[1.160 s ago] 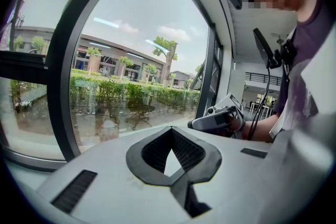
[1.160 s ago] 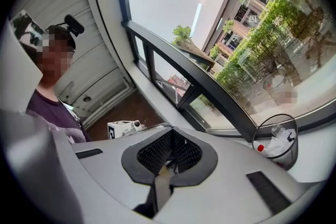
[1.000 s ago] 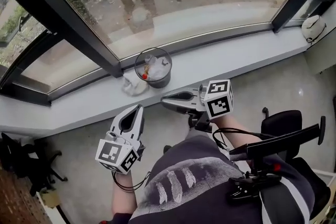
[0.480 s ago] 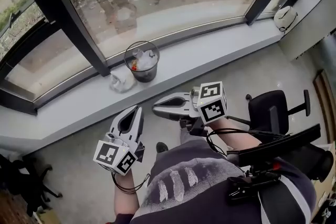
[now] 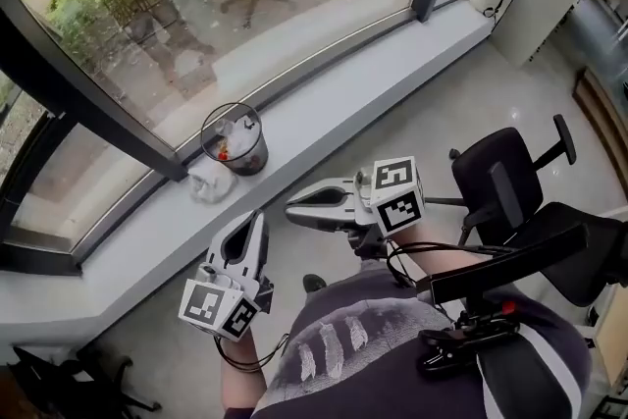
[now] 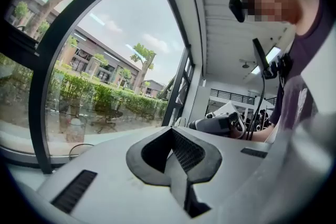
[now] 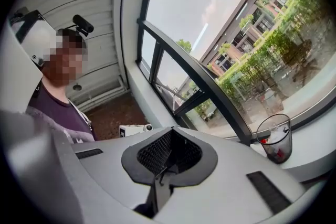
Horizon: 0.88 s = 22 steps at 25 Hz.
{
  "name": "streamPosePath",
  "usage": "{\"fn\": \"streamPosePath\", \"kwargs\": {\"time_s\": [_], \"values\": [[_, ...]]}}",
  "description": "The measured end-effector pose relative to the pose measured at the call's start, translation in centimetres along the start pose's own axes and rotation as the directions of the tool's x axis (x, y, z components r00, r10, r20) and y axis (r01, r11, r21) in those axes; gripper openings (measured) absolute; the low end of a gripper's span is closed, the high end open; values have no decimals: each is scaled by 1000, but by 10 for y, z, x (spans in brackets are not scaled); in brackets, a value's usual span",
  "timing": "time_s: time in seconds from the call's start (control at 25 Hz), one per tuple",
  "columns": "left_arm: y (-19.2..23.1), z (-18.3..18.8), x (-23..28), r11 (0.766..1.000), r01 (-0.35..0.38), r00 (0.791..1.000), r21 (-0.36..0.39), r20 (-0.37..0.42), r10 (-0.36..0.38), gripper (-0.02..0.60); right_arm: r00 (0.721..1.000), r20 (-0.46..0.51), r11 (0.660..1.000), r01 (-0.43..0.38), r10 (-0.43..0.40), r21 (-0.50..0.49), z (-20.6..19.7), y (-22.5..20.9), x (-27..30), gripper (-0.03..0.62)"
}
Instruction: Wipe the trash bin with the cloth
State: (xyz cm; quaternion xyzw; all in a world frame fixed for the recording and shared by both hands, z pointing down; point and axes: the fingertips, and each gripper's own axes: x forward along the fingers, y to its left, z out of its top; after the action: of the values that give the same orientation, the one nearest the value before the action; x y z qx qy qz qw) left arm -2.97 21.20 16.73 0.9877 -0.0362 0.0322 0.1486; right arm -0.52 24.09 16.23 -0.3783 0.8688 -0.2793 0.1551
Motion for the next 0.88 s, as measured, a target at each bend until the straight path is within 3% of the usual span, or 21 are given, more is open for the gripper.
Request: {"fn": "streamPosePath", "kwargs": {"time_s": [0.24,0.56,0.88], "values": [[-24,12,21,999,10,1000,51,-11,-9,-5,997,71,1000,-10,12,-29,22,1,-39,0],[-38,19,45,995,12,1000,102,-26,-10,-5,995,76,995,-63,69,-74,37,3,-49,0],[-39,18,54,992,-3,999,128,-42,8,-5,994,87,995,-66,73,-77,41,-5,-59,0]]}}
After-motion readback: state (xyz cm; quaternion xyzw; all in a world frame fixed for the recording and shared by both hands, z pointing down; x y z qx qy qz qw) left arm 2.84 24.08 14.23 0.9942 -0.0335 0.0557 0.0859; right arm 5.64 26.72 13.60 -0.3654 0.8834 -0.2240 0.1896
